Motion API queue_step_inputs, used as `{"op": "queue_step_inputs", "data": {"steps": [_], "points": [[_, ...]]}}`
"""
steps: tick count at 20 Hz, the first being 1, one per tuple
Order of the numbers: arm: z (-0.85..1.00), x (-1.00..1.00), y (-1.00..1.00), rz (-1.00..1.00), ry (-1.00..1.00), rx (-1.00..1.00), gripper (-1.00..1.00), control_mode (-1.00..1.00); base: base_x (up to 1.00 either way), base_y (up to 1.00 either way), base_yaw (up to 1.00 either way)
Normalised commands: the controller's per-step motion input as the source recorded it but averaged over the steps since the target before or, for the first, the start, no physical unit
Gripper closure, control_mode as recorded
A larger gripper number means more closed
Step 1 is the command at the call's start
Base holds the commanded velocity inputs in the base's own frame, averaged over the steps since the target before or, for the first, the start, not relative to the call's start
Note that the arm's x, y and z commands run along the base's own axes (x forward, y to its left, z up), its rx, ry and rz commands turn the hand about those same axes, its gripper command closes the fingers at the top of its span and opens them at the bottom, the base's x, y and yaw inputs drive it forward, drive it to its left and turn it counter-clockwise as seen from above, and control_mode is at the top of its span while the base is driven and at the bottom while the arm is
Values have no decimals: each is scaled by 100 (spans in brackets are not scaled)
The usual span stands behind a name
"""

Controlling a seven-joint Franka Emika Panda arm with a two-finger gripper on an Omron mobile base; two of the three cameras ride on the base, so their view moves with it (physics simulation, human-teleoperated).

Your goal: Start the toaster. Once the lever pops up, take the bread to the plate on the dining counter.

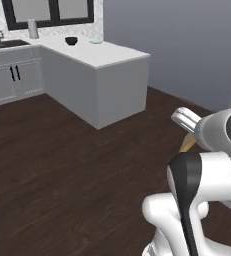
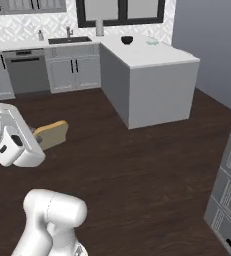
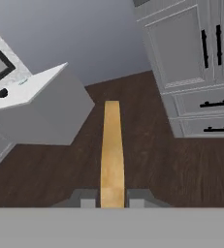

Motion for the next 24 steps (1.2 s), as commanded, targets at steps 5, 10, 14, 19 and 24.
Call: {"op": "queue_step_inputs", "data": {"steps": [5, 10, 14, 19, 24], "points": [[0, 0, 0, 0, 0, 0, 100, 100, 100, -25, -23], [0, 0, 0, 0, 0, 0, 100, 100, 100, -13, -23], [0, 0, 0, 0, 0, 0, 100, 100, 100, -11, -23], [0, 0, 0, 0, 0, 0, 100, 100, 100, -18, -22], [0, 0, 0, 0, 0, 0, 100, 100, 100, -33, -21]]}}
